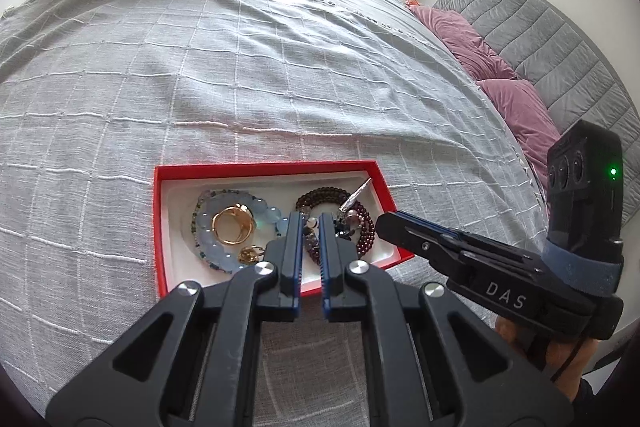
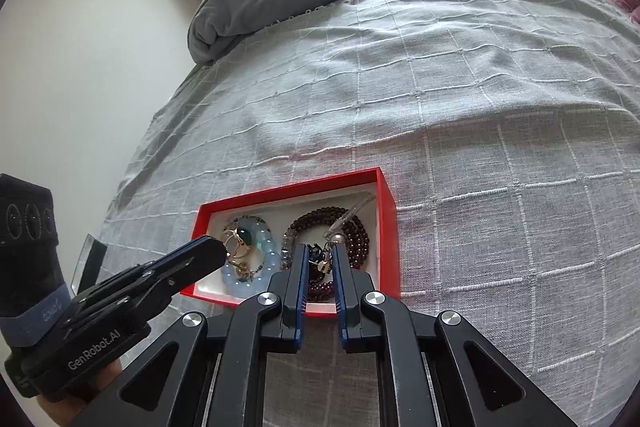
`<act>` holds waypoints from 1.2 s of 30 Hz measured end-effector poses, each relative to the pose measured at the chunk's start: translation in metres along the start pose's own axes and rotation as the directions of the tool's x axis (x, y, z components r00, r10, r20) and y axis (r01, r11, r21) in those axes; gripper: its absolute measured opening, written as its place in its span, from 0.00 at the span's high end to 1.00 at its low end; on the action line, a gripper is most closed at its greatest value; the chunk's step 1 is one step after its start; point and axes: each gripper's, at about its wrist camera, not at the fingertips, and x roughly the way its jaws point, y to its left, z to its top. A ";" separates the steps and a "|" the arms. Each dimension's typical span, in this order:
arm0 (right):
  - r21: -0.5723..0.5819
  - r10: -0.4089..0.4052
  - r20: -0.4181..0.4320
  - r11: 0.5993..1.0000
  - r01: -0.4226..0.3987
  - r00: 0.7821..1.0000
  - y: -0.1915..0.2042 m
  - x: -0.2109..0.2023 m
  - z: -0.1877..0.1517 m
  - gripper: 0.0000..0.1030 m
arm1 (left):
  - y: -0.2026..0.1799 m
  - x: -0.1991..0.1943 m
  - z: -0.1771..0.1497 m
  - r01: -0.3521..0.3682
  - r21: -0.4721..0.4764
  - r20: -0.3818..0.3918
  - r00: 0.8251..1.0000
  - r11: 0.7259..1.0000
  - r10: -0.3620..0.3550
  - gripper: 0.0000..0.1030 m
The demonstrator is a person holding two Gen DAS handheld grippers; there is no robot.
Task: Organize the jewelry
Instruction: 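Carry both earrings into the red box with both grippers, then open both grippers to release the earrings inside the red box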
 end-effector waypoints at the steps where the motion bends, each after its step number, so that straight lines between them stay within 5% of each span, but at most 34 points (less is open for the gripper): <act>1: 0.003 0.000 0.000 1.000 0.000 1.000 -0.001 0.001 0.000 0.88 | 0.001 0.003 0.000 -0.004 -0.004 -0.006 1.000 1.000 0.004 0.92; 14: 0.043 0.010 -0.012 0.999 -0.009 1.000 -0.007 0.007 0.001 0.88 | 0.002 0.020 0.002 -0.003 -0.026 -0.030 1.000 1.000 0.002 0.92; 18: 0.064 0.024 -0.019 0.998 -0.023 1.000 -0.009 0.005 0.002 0.78 | 0.004 0.019 0.002 0.002 -0.035 -0.027 1.000 0.999 -0.003 0.92; 25: 0.055 0.021 0.003 0.998 -0.021 1.000 -0.006 -0.005 0.003 0.76 | 0.005 0.010 0.003 0.014 -0.039 -0.014 1.000 0.999 -0.015 0.91; 29: 0.037 0.011 0.031 0.999 -0.012 0.999 -0.002 -0.019 0.001 0.74 | 0.002 0.000 0.000 -0.042 -0.018 0.005 0.999 0.999 0.042 0.89; 36: -0.066 -0.003 0.045 0.998 0.006 0.999 0.021 -0.040 -0.021 0.63 | -0.010 -0.026 -0.018 -0.238 0.064 0.078 0.969 0.969 0.233 0.63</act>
